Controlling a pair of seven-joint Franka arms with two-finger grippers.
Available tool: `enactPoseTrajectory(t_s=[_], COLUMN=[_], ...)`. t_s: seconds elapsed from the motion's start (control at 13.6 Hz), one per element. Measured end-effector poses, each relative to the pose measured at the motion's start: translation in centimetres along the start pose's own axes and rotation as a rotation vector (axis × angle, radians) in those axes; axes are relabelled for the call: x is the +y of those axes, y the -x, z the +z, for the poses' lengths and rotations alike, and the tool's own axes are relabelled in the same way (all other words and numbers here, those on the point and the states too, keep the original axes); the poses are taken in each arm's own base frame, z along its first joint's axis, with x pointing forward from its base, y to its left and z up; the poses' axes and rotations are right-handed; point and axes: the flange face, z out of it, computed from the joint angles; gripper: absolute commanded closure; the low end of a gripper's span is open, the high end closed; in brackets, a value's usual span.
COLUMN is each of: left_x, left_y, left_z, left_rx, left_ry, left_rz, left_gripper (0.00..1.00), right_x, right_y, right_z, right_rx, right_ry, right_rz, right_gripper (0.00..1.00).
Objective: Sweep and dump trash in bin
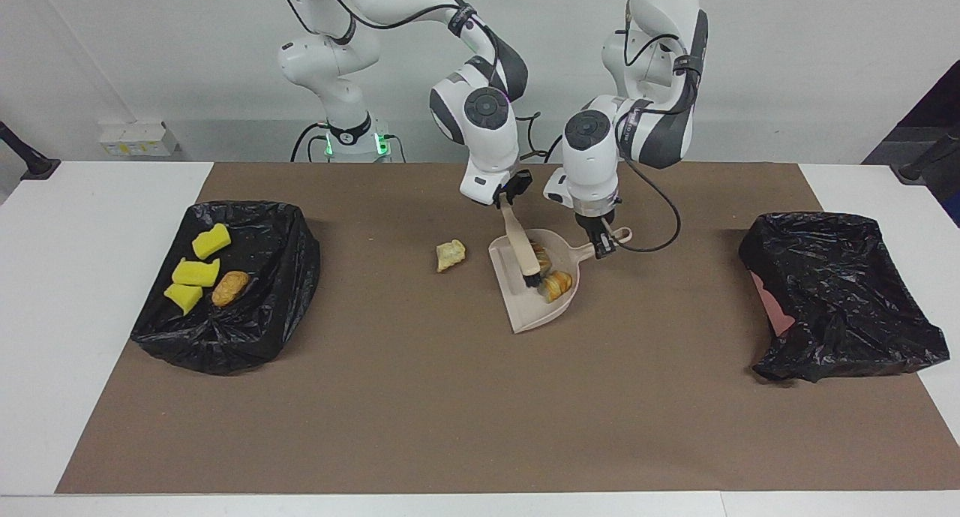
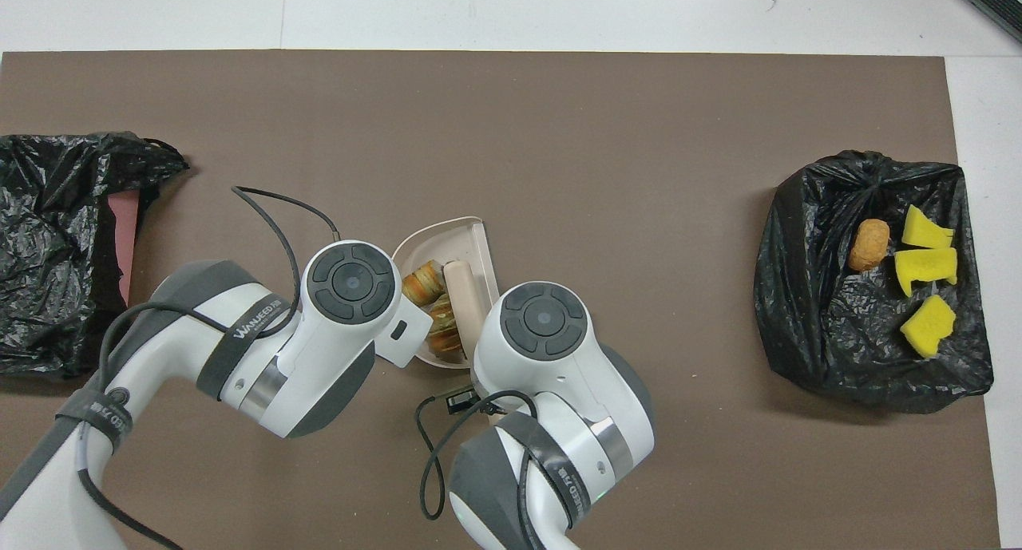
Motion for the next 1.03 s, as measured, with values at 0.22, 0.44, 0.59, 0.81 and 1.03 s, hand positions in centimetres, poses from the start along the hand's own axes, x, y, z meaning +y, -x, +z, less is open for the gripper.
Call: enactPoseTrajectory(t_s=[0.22, 0.44, 0.59, 0.81, 1.03], left_x=[0.0, 0.0, 0.0, 0.2, 0.8], left_y=[0.0, 0.0, -0.1, -0.2, -0.1], left_z=[0.0, 0.0, 0.0, 0.0, 0.3], left_rx=[0.001, 0.001, 0.002, -0.008, -0.018], left_ry=[-0.001, -0.001, -0.002, -0.017, -0.024], left_rz=[0.0, 0.0, 0.003, 0.024, 0.039], left_gripper=[1.0, 1.0, 1.0, 1.0, 1.0], right_x=[2.6, 5.9, 8.0, 10.8, 14.2], right_y=[0.6, 2.1, 2.8, 3.7, 5.7], right_z=[-3.4, -5.7, -6.5, -6.0, -3.6], right_rx=[-0.052, -0.121, -0.15, -0.182, -0.233], right_ry=[0.011, 0.036, 0.073, 0.137, 0.168], right_rz=[0.04, 0.088, 0.122, 0.194, 0.266], right_gripper=[1.0, 1.0, 1.0, 1.0, 1.0])
